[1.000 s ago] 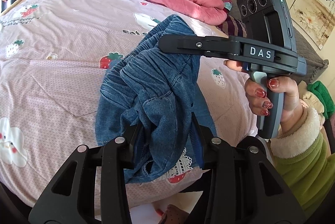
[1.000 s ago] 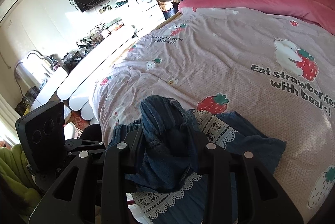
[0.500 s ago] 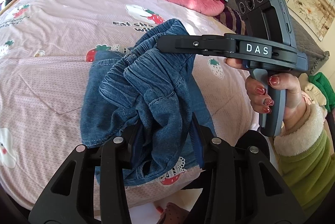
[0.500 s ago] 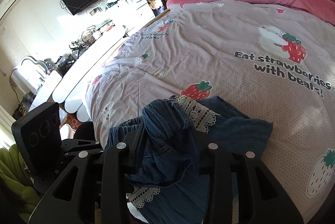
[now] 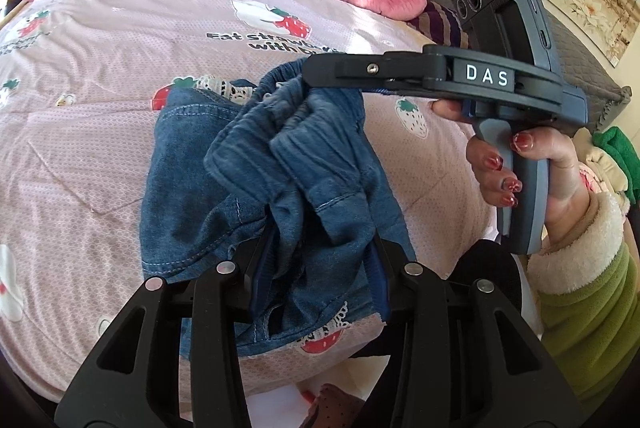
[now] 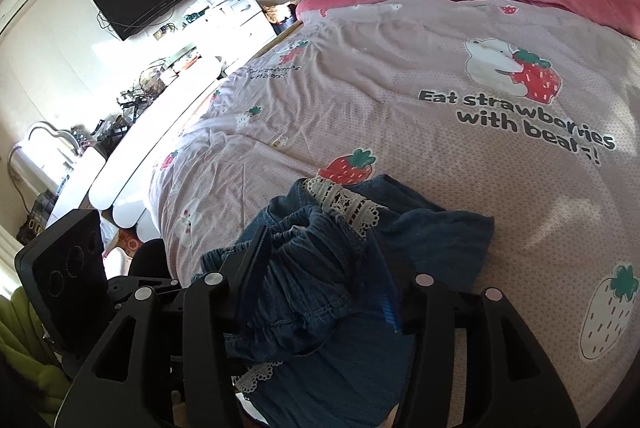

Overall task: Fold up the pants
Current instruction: 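Fold the waistband over toward the lace hems with the left gripper, then open the left gripper and release the folded waistband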

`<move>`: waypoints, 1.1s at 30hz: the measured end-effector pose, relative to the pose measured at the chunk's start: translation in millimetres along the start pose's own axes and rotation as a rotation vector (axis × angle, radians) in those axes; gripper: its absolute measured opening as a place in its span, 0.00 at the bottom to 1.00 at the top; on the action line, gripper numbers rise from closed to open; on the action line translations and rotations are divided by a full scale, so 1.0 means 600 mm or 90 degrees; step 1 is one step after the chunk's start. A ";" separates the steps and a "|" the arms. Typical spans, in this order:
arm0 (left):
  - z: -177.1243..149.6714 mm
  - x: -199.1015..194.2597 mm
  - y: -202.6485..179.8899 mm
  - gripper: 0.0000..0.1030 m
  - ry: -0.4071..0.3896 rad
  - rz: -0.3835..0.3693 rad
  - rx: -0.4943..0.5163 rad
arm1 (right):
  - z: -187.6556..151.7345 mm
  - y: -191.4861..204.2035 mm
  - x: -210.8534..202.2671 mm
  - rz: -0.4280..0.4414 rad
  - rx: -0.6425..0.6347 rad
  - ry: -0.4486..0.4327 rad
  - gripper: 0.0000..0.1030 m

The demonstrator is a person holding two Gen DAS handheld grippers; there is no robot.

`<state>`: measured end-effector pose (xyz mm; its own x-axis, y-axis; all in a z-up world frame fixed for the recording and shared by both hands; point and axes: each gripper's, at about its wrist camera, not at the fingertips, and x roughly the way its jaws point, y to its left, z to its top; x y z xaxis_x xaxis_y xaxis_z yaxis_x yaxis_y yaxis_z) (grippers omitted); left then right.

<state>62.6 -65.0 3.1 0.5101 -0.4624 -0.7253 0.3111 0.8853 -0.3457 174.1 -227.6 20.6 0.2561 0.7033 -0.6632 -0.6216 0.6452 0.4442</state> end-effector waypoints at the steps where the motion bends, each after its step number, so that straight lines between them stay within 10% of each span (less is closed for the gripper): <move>1: 0.000 0.002 -0.001 0.30 0.001 0.000 0.001 | -0.001 -0.001 -0.003 -0.003 0.000 -0.002 0.48; 33: -0.061 0.011 -0.064 0.58 0.038 -0.052 0.063 | -0.045 -0.042 -0.038 -0.037 0.072 0.030 0.70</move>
<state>24.9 -100.1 -10.4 0.4327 -0.5259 -0.7323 0.4289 0.8345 -0.3459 164.1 -268.1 8.5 0.2528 0.6511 -0.7157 -0.5187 0.7156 0.4678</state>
